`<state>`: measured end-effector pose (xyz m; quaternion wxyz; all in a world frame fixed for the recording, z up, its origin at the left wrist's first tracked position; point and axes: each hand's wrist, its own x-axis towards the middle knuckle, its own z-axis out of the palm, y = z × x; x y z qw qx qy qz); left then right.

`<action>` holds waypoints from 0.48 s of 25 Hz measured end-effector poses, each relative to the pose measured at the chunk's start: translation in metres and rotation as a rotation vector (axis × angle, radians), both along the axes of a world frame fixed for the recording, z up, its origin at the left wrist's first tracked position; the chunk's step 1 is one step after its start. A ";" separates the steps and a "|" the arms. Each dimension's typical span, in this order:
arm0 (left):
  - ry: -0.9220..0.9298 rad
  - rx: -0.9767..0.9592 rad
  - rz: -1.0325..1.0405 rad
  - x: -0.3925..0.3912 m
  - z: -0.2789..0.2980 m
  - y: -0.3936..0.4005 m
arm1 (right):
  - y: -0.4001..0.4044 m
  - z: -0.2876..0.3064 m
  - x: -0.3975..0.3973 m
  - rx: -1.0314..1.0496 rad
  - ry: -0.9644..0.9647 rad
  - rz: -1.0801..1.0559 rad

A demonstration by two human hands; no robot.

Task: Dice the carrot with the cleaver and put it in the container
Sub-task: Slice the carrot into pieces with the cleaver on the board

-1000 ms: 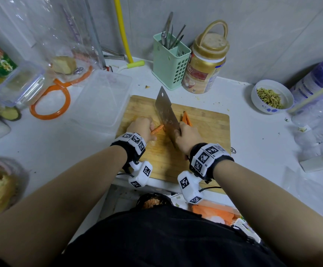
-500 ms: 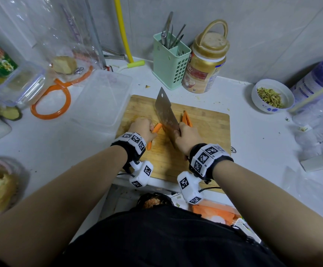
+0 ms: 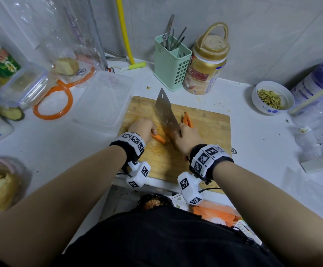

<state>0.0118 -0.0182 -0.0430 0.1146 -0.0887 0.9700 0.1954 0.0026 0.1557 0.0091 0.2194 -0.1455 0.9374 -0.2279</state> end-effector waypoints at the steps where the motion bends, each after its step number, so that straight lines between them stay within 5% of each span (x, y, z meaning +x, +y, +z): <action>1: 0.024 -0.021 0.003 0.001 -0.002 -0.001 | 0.000 0.000 0.000 0.000 0.001 -0.001; 12: 0.153 0.074 0.276 0.009 -0.011 -0.017 | -0.002 -0.005 0.003 0.011 0.015 0.009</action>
